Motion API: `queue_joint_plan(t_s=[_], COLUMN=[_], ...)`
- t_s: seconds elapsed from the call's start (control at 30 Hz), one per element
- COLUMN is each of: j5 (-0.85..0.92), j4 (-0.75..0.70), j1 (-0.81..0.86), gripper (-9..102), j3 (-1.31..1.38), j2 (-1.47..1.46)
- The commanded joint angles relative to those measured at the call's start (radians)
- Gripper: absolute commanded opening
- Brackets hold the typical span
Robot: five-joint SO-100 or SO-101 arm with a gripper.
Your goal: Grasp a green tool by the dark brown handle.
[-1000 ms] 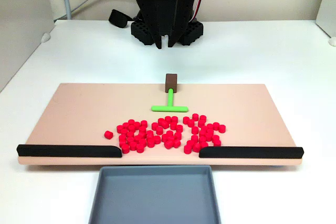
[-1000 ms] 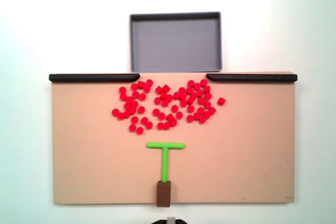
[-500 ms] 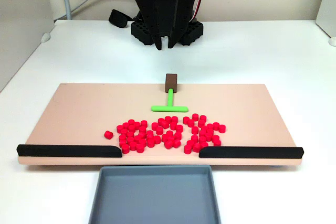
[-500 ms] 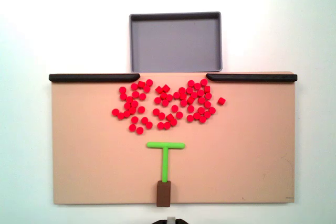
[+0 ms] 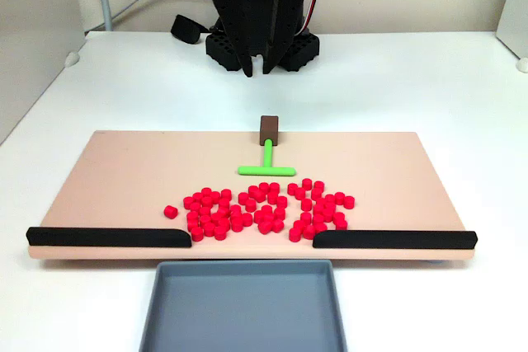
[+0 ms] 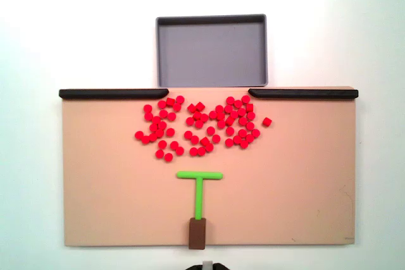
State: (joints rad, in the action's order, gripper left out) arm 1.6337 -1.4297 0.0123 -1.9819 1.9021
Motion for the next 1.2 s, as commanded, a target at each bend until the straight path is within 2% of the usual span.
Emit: queue_joint_plan(t_s=[0.0,0.57,1.17], j5=[-0.005,-0.052,-0.026], j4=[0.008,0.008,0.012], j1=[-0.002,-0.035,-0.029], gripper=[0,0,0], j3=[0.020,0.040,0.060], j2=[0.011,-0.032,-0.048])
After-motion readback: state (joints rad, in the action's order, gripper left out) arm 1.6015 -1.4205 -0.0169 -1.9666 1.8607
